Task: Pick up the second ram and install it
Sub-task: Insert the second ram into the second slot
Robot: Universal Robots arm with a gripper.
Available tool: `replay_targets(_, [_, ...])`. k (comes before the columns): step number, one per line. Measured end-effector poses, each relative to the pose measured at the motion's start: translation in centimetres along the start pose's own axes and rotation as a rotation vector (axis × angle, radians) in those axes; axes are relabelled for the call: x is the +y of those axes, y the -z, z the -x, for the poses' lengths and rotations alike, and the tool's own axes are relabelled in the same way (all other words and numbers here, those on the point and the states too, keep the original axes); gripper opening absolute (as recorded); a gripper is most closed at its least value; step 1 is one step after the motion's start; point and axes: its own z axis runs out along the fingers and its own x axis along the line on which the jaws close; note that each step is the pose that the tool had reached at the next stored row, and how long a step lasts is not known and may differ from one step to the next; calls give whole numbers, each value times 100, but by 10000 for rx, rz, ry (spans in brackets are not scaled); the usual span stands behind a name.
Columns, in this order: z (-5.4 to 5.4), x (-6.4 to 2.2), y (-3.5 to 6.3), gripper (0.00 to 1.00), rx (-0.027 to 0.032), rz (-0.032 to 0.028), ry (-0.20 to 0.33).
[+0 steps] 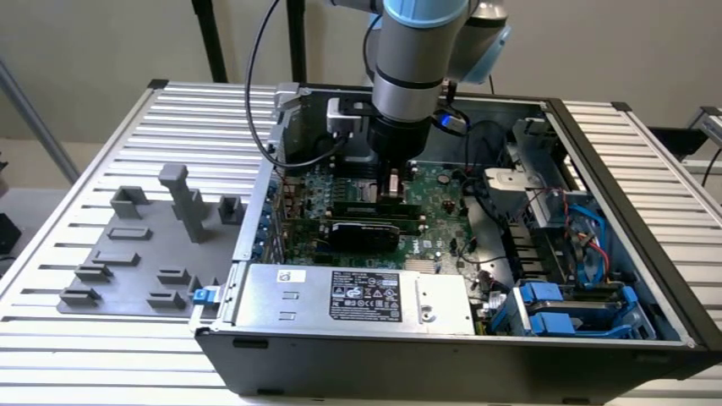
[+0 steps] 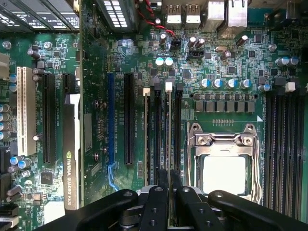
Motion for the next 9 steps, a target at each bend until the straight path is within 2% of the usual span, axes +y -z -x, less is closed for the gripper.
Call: replay_targets(9, [0,6,-18,13,-2,0,-5])
